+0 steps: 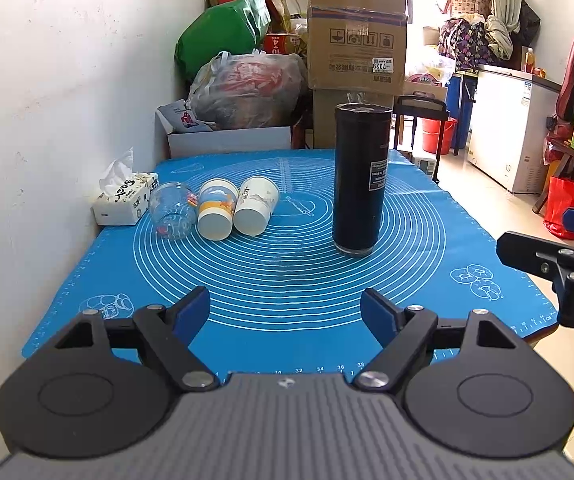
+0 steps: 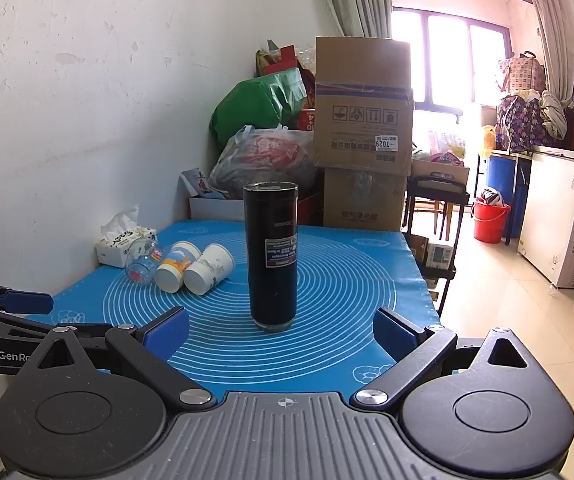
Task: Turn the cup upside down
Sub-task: 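Open the right gripper and withdraw from the standing bottle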
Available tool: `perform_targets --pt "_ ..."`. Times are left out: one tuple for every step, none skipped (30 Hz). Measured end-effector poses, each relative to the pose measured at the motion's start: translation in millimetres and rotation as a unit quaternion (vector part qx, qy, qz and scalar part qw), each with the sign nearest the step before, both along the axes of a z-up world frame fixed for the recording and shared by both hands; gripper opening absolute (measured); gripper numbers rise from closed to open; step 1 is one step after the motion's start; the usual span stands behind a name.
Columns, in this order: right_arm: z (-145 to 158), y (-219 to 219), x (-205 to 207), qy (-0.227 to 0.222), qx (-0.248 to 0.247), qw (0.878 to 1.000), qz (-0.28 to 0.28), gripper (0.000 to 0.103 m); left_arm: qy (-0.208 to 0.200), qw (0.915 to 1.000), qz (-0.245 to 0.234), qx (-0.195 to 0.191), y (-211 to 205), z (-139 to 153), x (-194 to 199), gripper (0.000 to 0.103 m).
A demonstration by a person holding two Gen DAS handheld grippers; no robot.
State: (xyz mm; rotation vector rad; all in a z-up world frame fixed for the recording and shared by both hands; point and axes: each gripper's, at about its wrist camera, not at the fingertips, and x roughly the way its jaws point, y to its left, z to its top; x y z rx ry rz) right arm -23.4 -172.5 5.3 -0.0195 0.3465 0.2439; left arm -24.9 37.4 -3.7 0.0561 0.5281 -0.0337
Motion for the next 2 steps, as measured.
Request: perform_targets --pt "0.0 -0.1 0.0 0.0 0.0 1.0 0.0 0.1 0.001 1.0 -0.001 0.001 -0.3 0.0 0.0 0.082" --pt "0.1 -0.2 0.0 0.0 0.0 1.0 0.0 0.1 0.001 1.0 -0.001 0.002 -1.0 0.0 0.1 0.082"
